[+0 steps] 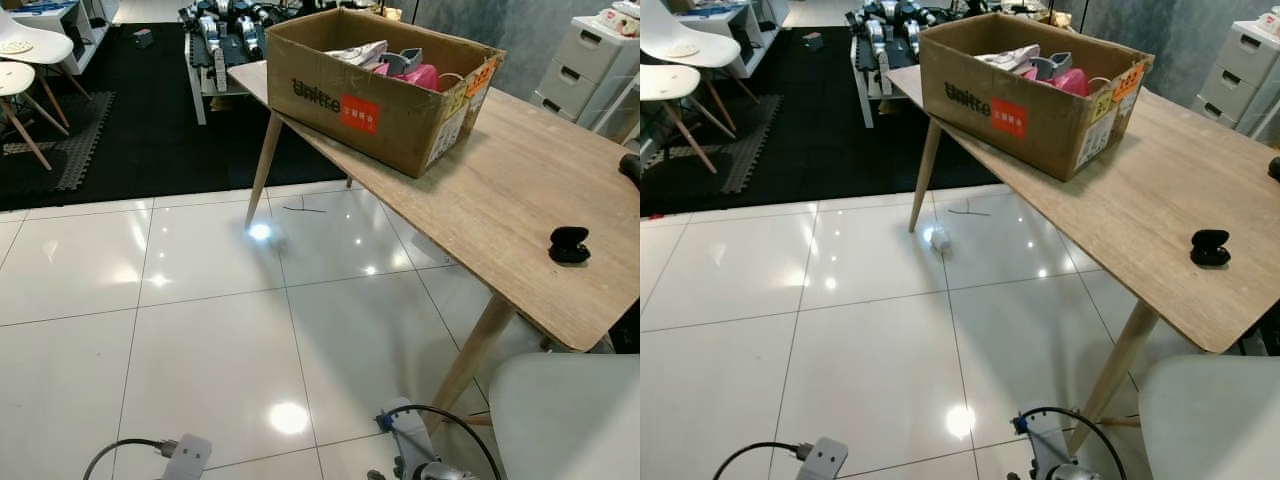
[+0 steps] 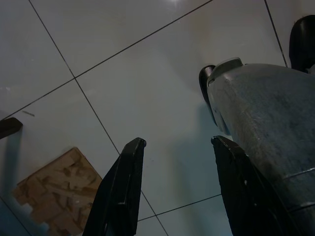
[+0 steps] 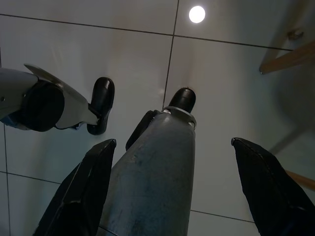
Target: Picking trash to rubbish bin
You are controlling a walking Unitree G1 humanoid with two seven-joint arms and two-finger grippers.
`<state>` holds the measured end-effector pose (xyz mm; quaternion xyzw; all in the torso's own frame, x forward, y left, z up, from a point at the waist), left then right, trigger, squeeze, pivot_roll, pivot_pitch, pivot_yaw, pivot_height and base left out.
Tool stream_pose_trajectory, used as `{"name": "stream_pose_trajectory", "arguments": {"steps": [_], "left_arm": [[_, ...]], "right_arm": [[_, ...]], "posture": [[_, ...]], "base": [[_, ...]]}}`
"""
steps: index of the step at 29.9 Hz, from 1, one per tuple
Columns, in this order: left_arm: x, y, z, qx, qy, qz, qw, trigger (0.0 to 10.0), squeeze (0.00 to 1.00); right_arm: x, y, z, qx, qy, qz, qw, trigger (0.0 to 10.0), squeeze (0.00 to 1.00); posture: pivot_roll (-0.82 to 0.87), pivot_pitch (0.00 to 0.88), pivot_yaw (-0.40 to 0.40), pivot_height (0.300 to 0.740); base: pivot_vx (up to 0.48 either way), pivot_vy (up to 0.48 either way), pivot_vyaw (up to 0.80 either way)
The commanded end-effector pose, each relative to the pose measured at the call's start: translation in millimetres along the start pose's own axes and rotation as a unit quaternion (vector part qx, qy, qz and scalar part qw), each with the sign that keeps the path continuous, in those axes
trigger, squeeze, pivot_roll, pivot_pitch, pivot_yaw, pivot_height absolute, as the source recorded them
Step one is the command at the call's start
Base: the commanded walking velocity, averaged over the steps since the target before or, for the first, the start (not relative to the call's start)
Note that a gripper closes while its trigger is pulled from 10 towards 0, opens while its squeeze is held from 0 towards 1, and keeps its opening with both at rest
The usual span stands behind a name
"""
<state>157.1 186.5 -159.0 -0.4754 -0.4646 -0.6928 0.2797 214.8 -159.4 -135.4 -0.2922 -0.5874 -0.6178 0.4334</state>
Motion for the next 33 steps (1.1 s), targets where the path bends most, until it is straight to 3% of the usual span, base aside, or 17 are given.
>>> {"name": "stream_pose_trajectory", "arguments": {"steps": [1,33], "left_arm": [[-2.6,4.4,-27.2,0.017,-0.035,-0.005,0.999,10.0,0.0],[-2.2,1.6,-28.0,0.008,-0.036,-0.002,0.999,10.0,0.0]], "right_arm": [[0.6,-3.4,-2.3,-0.001,-0.003,0.006,1.0,10.0,0.0],[0.6,-5.8,-1.8,0.001,-0.002,0.009,1.0,10.0,0.0]], "posture": [[0.07,0.057,-0.035,0.74],[0.07,0.063,-0.031,0.74]], "base": [[0.0,0.0,0.0],[0.0,0.0,0.0]]}}
Point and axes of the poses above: a point about 5 cm out from each wrist's last joint towards the gripper, its own x axis pointing back from the gripper into the wrist, its own y axis along the axis of the wrist's last joint, z = x × y, the point moved 6 cm from there along -x, pointing out of the wrist towards the gripper, and after that the axes turned 9 degrees about -x, right-handed, at the moved point
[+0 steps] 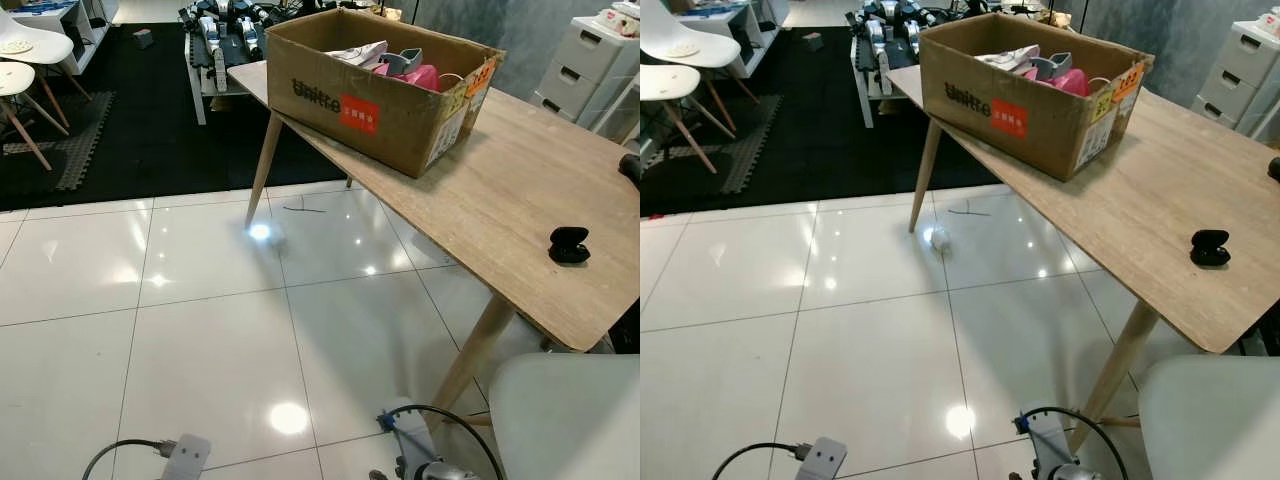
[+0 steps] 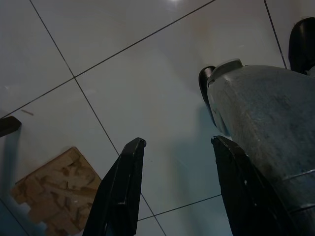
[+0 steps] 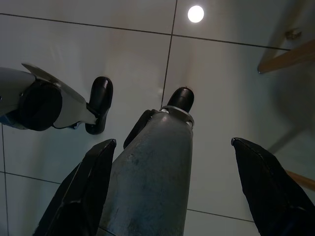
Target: Picking trash to rubbish bin
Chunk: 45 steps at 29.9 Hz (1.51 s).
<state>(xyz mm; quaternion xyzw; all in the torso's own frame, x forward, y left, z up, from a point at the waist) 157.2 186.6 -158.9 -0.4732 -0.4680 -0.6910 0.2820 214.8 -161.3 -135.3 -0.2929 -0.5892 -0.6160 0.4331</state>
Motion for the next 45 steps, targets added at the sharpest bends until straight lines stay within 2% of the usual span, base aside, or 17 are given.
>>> {"name": "stream_pose_trajectory", "arguments": {"steps": [1,20,43,44,45], "left_arm": [[-2.1,0.9,-28.1,0.003,-0.037,-0.001,0.999,10.0,0.0],[-1.7,-1.1,-24.8,-0.002,-0.035,0.002,0.999,10.0,0.0],[-1.6,0.3,-20.2,0.012,-0.029,-0.001,0.999,10.0,0.0],[-1.6,0.8,-19.6,0.011,-0.029,-0.001,1.0,10.0,0.0],[-1.6,0.8,-19.6,0.011,-0.029,-0.001,1.0,10.0,0.0]], "right_arm": [[0.1,-5.8,0.2,0.0,0.0,0.009,1.0,10.0,0.0],[-0.6,-7.0,3.2,0.0,0.002,0.009,1.0,10.0,0.0],[-1.1,-3.8,4.7,-0.012,0.003,0.001,1.0,10.0,0.0],[-0.4,-0.9,0.7,-0.043,-0.005,-0.009,0.999,10.0,0.0],[-0.4,-0.9,0.7,-0.043,-0.005,-0.009,0.999,10.0,0.0]], "posture": [[0.07,0.063,-0.031,0.74],[0.08,0.06,-0.027,0.74],[0.07,0.065,-0.021,0.74],[0.07,0.059,-0.022,0.74],[0.07,0.059,-0.022,0.74]], "base": [[0.0,0.0,0.0],[0.0,0.0,0.0],[0.0,0.0,0.0],[0.0,0.0,0.0],[0.0,0.0,0.0]]}}
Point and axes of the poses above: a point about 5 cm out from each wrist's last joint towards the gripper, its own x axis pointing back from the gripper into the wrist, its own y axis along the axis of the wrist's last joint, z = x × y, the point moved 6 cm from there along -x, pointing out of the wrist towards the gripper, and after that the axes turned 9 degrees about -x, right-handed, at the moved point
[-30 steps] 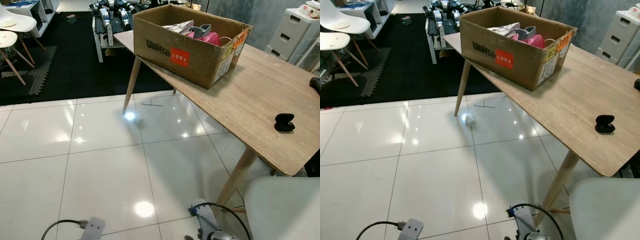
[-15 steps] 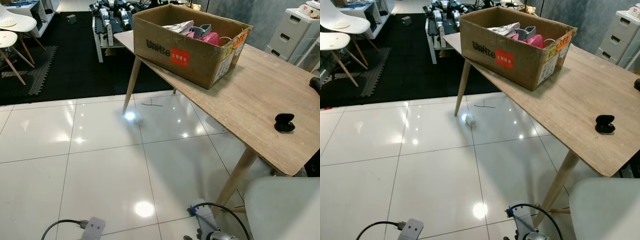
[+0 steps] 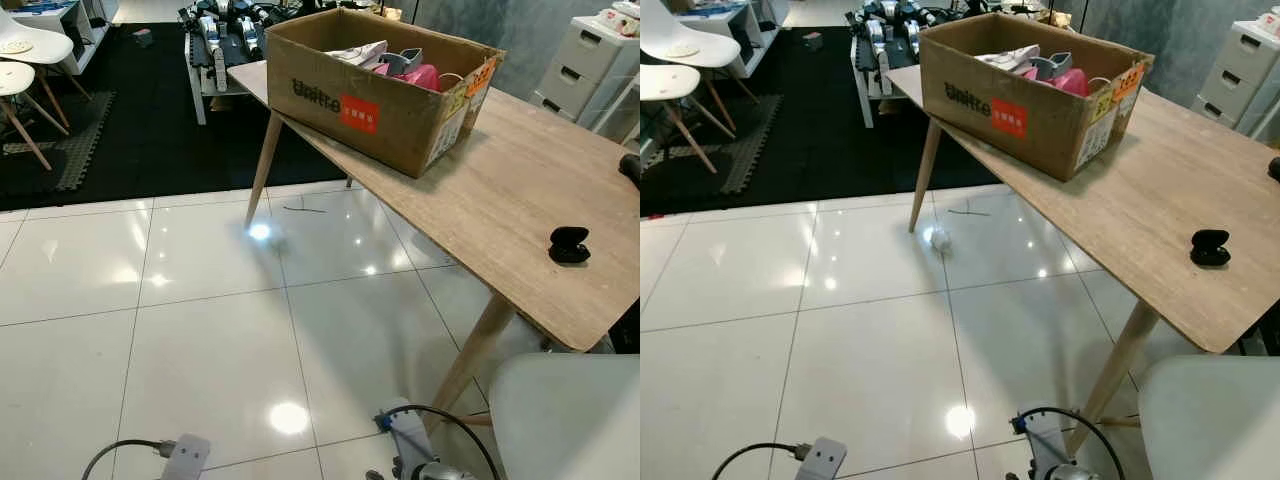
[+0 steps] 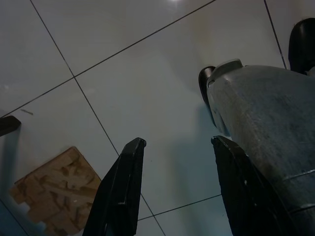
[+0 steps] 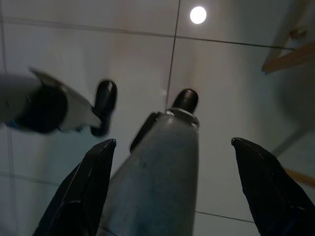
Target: Picking trash to rubbish bin
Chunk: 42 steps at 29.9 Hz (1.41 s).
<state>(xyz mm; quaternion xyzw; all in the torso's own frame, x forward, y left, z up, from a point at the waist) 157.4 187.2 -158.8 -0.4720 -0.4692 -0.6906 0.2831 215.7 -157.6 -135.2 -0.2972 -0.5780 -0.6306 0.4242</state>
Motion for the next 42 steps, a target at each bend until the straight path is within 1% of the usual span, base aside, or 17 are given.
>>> {"name": "stream_pose_trajectory", "arguments": {"steps": [1,2,3,6,9,14,17,23,24,25,26,36,42], "left_arm": [[-1.7,1,-19.7,0.008,-0.029,-0.001,1.0,10.0,0.0],[-1.8,3,-18.0,0.006,-0.027,-0.003,1.0,10.0,0.0],[-1.9,4,-17.1,0.005,-0.025,-0.004,1.0,10.0,0.0],[-2.2,9,-12.1,0.013,-0.017,-0.01,1.0,10.0,0.0],[-2.2,10,-10.5,0.019,-0.015,-0.011,1.0,10.0,0.0],[-1.6,6,-8.7,0.022,-0.013,-0.006,1.0,10.0,0.0],[-0.2,-2,-5.1,0.024,-0.008,0.002,1.0,10.0,0.0],[1.3,-10,-1.6,0.024,-0.002,0.009,1.0,10.0,0.0],[1.9,-14,-2.2,0.004,-0.007,0.017,1.0,10.0,0.0],[2.0,-15,-2.5,-0.003,-0.009,0.019,1.0,10.0,0.0],[2.1,-16,-2.9,-0.007,-0.01,0.02,1.0,10.0,0.0],[1.7,-16,-6.9,0.005,-0.019,0.021,1.0,10.0,0.0],[1.7,-16,-8.5,0.002,-0.021,0.021,1.0,10.0,0.0]], "right_arm": [[1.1,0,-5.7,-0.046,-0.012,-0.011,0.999,10.0,0.0],[1.7,3,-8.4,-0.079,-0.013,-0.018,0.997,10.0,0.0],[1.8,3,-8.1,-0.085,-0.01,-0.018,0.996,10.0,0.0],[1.7,5,-5.3,-0.09,0.003,-0.02,0.996,10.0,0.0],[1.2,7,-3.6,-0.098,0.005,-0.022,0.995,10.0,0.0],[0.5,6,-0.3,-0.093,0.01,-0.019,0.995,10.0,0.0],[0.1,6,3.3,-0.094,0.019,-0.018,0.995,10.0,0.0],[-0.3,6,6.4,-0.084,0.027,-0.013,0.996,10.0,0.0],[-0.3,6,6.6,-0.084,0.027,-0.013,0.996,10.0,0.0],[-0.4,6,7.0,-0.085,0.028,-0.013,0.996,10.0,0.0],[-0.5,5,7.2,-0.085,0.028,-0.012,0.996,10.0,0.0],[0.0,4,6.8,-0.076,0.032,-0.007,0.997,10.0,0.0],[-0.1,2,8.4,-0.075,0.036,-0.003,0.997,10.0,0.0]], "posture": [[0.07,0.059,-0.022,0.74],[0.08,0.056,-0.024,0.74],[0.08,0.056,-0.024,0.74],[0.08,0.05,-0.028,0.74],[0.09,0.049,-0.03,0.74],[0.09,0.049,-0.03,0.74],[0.11,0.06,-0.03,0.74],[0.12,0.061,-0.03,0.74],[0.12,0.059,-0.03,0.74],[0.12,0.059,-0.03,0.74],[0.12,0.056,-0.029,0.74],[0.13,0.042,-0.032,0.74],[0.13,0.034,-0.031,0.74]], "base": [[0.0,0.0,0.0],[0.0,0.0,0.8],[0.0,0.0,0.8],[0.0,0.0,0.79],[0.0,0.0,0.77],[0.0,0.0,0.77],[0.0,0.0,0.77],[0.0,0.0,0.77],[0.0,0.0,0.77],[0.0,0.0,0.77],[0.0,0.0,0.77],[0.0,0.0,0.77],[0.0,0.0,0.77]]}}
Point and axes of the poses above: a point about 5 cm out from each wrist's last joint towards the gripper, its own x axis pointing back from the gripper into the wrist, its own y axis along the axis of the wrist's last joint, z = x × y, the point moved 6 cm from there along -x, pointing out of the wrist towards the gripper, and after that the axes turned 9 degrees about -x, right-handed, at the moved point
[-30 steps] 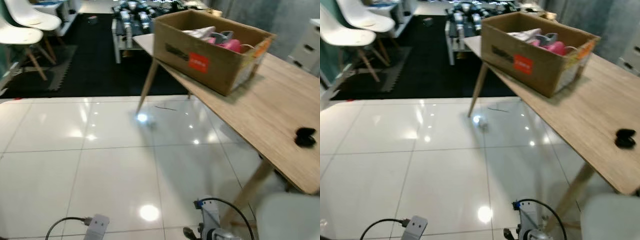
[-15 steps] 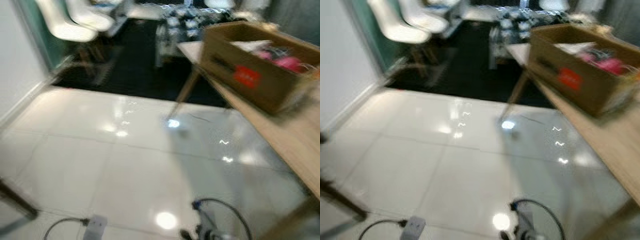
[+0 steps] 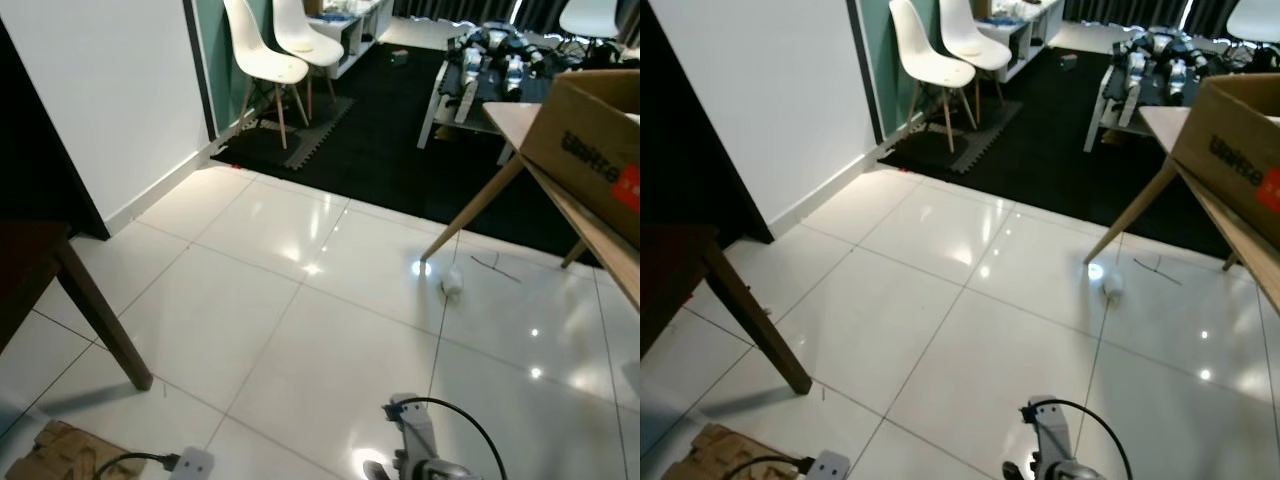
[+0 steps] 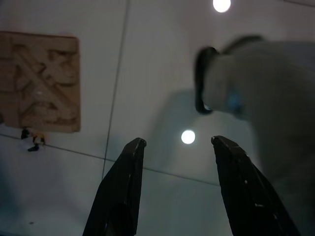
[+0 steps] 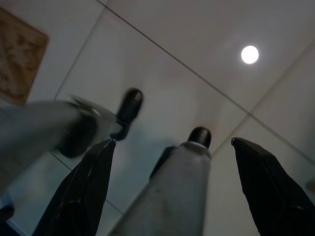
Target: Picking trash to rubbish bin
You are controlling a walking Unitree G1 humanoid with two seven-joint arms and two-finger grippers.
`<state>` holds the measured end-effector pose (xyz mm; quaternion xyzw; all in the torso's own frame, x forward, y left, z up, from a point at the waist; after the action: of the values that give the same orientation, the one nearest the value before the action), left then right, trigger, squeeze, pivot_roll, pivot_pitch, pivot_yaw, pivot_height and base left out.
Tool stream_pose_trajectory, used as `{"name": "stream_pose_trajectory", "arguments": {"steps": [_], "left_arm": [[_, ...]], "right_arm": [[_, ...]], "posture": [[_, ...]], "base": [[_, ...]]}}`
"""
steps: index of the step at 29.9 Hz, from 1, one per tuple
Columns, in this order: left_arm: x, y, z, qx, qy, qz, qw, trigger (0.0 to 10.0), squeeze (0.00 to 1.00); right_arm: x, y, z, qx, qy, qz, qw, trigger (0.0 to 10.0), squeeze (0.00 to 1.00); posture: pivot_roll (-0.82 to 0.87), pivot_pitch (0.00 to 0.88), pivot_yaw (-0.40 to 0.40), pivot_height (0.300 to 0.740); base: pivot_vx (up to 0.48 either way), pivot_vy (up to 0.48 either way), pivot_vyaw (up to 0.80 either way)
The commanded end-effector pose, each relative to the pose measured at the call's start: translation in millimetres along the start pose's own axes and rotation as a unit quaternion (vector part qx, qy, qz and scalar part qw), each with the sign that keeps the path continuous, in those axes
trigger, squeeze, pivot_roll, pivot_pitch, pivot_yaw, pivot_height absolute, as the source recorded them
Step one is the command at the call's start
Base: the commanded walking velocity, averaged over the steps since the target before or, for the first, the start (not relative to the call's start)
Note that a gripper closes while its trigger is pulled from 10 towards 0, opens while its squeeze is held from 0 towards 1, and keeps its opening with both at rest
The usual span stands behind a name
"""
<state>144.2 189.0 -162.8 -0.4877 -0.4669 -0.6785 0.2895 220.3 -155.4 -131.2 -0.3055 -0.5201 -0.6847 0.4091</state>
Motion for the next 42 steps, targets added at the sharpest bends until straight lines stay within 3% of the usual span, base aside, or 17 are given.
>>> {"name": "stream_pose_trajectory", "arguments": {"steps": [1,20,42], "left_arm": [[-0.2,-3,-4.6,-0.001,-0.008,0.005,1.0,10.0,0.0],[0.9,-16,-11.1,0.013,-0.013,0.016,1.0,10.0,0.0],[0.1,-14,-17.8,0.021,-0.019,0.012,1.0,10.0,0.0]], "right_arm": [[-1.3,-5,5.4,0.001,0.008,0.008,1.0,10.0,0.0],[-1.2,-14,9.1,0.024,0.022,0.024,0.999,10.0,0.0],[-0.1,-16,6.1,0.049,0.021,0.03,0.998,10.0,0.0]], "posture": [[0.13,0.034,-0.031,0.74],[0.15,0.066,-0.028,0.74],[0.13,0.08,-0.034,0.74]], "base": [[0.0,0.0,0.77],[0.0,0.0,0.77],[0.0,0.0,0.77]]}}
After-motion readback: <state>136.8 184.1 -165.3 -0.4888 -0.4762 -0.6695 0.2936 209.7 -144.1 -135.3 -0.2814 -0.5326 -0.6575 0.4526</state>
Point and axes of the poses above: a point about 5 cm out from each wrist's last joint towards the gripper, its own x axis pointing back from the gripper into the wrist, its own y axis along the axis of the wrist's last joint, z = x × y, the point moved 6 cm from there along -x, pointing out of the wrist towards the gripper, and after that the axes turned 9 degrees about -x, right-handed, at the moved point
